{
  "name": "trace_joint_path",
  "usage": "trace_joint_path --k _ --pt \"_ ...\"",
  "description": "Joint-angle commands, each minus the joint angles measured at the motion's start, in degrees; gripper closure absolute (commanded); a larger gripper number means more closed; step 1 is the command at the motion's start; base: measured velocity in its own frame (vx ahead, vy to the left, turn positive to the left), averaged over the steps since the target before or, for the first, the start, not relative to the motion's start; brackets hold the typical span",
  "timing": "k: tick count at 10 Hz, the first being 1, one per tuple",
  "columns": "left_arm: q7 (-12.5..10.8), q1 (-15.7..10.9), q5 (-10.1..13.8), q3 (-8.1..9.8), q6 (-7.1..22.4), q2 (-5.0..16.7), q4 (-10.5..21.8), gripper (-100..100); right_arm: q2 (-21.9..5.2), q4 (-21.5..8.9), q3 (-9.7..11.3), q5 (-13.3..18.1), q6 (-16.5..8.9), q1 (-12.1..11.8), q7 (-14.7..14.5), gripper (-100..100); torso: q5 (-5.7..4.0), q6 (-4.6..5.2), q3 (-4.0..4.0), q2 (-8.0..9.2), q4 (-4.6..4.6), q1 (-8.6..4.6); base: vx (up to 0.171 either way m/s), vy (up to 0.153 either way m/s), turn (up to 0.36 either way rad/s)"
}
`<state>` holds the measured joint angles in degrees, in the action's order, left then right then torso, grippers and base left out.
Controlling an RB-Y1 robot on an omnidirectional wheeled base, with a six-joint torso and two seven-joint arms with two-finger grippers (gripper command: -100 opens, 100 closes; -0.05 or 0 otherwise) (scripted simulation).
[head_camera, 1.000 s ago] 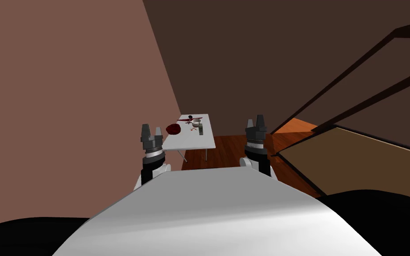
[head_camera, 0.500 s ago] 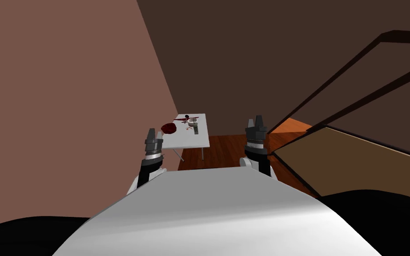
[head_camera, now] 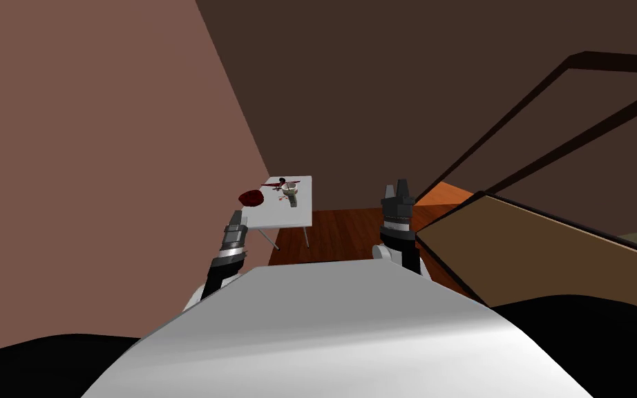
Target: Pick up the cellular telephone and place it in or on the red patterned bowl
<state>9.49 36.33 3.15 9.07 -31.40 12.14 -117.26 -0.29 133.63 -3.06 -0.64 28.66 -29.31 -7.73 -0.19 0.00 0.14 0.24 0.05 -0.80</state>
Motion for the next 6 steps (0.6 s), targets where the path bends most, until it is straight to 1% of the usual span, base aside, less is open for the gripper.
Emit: trace_joint_path --k 1,2,4,6 --pt "1.2 1.6 -0.1 0.81 0.9 0.5 1.8 -100 0.0 0.0 0.0 0.0 0.0 0.0 0.0 0 0.00 0.00 0.00 0.00 0.00 0.00 -0.024 -0.232 -0.025" --pt "1.7 2.4 -0.1 1.47 1.5 0.9 3.0 -100 0.0 0.0 0.0 0.0 0.0 0.0 0.0 0 -0.01 -0.01 -0.04 -0.08 -0.01 -0.07 -0.005 -0.236 -0.012" --pt "2.9 3.7 -0.3 2.75 2.7 1.6 5.4 -100 0.0 0.0 0.0 0.0 0.0 0.0 0.0 0 -0.03 0.01 -0.06 -0.09 -0.02 -0.17 -0.028 -0.264 -0.023" --pt "4.1 4.6 -0.8 3.92 3.8 2.5 7.9 -100 0.0 0.0 0.0 0.0 0.0 0.0 0.0 0 -0.02 0.00 -0.10 -0.18 -0.04 -0.05 -0.004 -0.209 -0.026"
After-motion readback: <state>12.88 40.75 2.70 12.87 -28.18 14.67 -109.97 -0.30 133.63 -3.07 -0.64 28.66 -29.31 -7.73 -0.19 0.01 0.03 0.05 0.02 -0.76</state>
